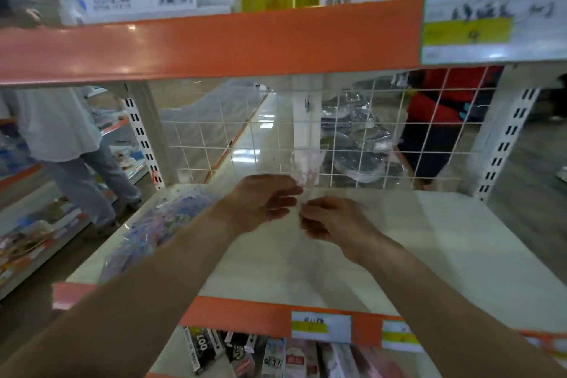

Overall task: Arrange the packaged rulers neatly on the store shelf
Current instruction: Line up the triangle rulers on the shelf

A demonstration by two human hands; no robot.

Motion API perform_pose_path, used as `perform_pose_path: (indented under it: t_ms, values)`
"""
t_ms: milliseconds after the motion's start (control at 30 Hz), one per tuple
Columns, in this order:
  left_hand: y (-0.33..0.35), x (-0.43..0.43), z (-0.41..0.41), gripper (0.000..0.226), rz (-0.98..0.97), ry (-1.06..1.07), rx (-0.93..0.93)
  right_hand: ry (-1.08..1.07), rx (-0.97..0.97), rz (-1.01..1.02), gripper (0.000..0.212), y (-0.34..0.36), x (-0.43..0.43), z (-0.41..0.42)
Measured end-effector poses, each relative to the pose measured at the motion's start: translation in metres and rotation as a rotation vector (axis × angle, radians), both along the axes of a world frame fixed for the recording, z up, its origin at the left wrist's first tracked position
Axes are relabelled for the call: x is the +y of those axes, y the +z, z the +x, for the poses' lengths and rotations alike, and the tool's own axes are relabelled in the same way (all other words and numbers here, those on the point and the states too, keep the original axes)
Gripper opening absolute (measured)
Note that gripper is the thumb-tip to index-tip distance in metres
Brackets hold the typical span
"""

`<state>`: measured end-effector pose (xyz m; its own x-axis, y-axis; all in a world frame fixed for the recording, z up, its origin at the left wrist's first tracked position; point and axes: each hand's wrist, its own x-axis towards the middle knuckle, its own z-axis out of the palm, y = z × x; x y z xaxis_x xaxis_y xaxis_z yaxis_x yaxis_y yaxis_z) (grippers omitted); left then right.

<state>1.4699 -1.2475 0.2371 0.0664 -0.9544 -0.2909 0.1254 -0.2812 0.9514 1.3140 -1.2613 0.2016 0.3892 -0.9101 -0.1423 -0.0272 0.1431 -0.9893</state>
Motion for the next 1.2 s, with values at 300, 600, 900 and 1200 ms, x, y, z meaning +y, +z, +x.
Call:
perform_pose_path:
  t_ms: [300, 600, 900, 1200]
  values:
    - [-0.004, -0.005, -0.040, 0.005, 0.004, -0.029, -0.339, 0.048, 0.033, 0.042, 0.005, -0.010, -0.003, -0.031]
    - [-0.012, -0.017, -0.027, 0.016, 0.187, 0.085, 0.035, -0.328, 0.379, -0.337, 0.008, -0.016, -0.037, -0.079]
    - [-0.009, -0.018, -0.041, 0.055, 0.142, -0.065, 0.211, -0.374, 0.997, -1.261, 0.011, -0.017, -0.045, -0.095]
    - [-0.008, -0.024, -0.046, 0.057, 0.159, -0.042, 0.305, -0.341, 1.100, -1.627, 0.015, -0.009, -0.063, -0.110]
